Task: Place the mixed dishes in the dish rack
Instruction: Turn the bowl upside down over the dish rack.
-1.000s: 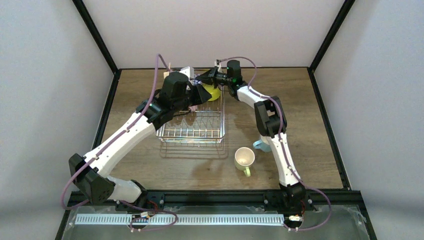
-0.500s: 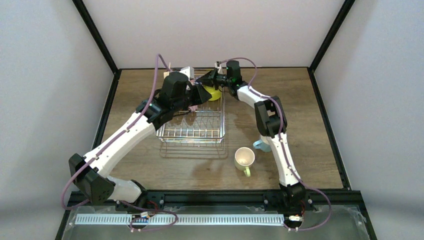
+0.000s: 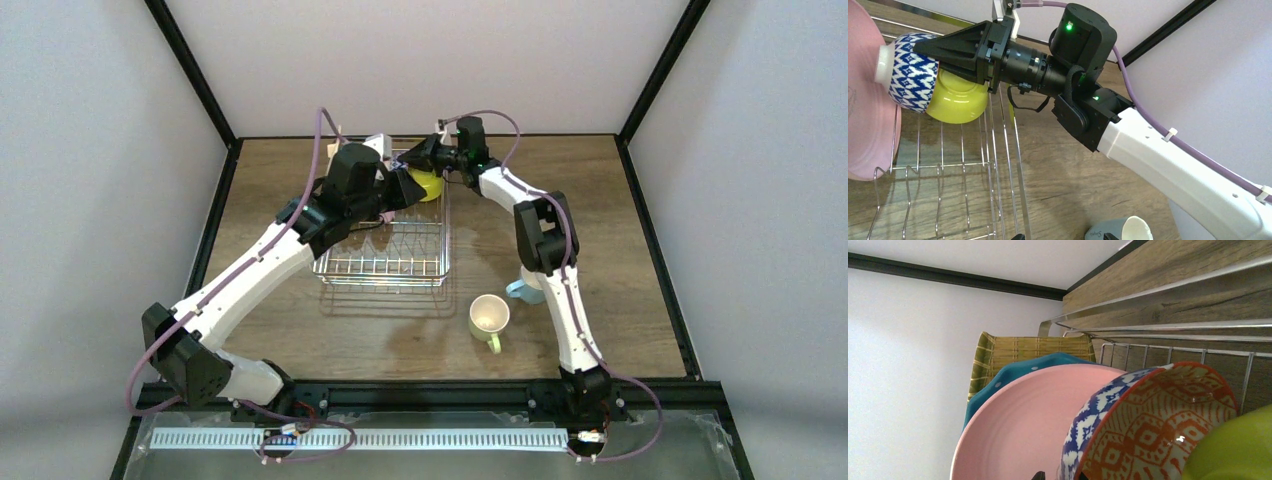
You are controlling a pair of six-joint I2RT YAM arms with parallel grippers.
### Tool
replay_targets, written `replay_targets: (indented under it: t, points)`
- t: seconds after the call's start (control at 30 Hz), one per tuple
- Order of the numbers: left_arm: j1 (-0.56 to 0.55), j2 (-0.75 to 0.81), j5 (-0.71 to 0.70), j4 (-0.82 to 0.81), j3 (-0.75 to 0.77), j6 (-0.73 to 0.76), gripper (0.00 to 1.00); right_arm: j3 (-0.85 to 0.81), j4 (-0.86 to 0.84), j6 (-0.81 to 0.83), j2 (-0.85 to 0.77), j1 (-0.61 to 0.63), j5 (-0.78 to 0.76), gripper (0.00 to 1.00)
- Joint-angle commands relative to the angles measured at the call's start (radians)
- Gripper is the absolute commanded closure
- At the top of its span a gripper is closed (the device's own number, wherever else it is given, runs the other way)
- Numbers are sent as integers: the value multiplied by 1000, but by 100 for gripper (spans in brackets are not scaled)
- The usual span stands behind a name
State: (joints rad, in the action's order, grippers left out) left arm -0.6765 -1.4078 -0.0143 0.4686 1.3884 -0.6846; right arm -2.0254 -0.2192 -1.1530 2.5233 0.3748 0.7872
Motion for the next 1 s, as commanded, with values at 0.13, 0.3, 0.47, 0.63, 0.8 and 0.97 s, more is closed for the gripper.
replay_targets:
  t: [0.13,0.3,0.47,0.63,0.8,0.97]
  points:
    - [6,-20,13,-20,20,0,11,-29,83,83,-91,-20,-24,67]
    - [5,-25,37,-28,21,-3,11,-10,115,111,-116,-30,-32,66]
    - [6,-26,47,-31,19,-4,11,11,137,135,-140,-37,-39,66]
    - [5,-22,52,-33,14,-6,11,8,181,159,-146,-38,-45,66]
    - [5,-18,55,-33,6,-6,11,-7,250,193,-145,-38,-58,66]
    - [5,-16,57,-33,7,-2,11,-16,296,232,-160,-38,-78,66]
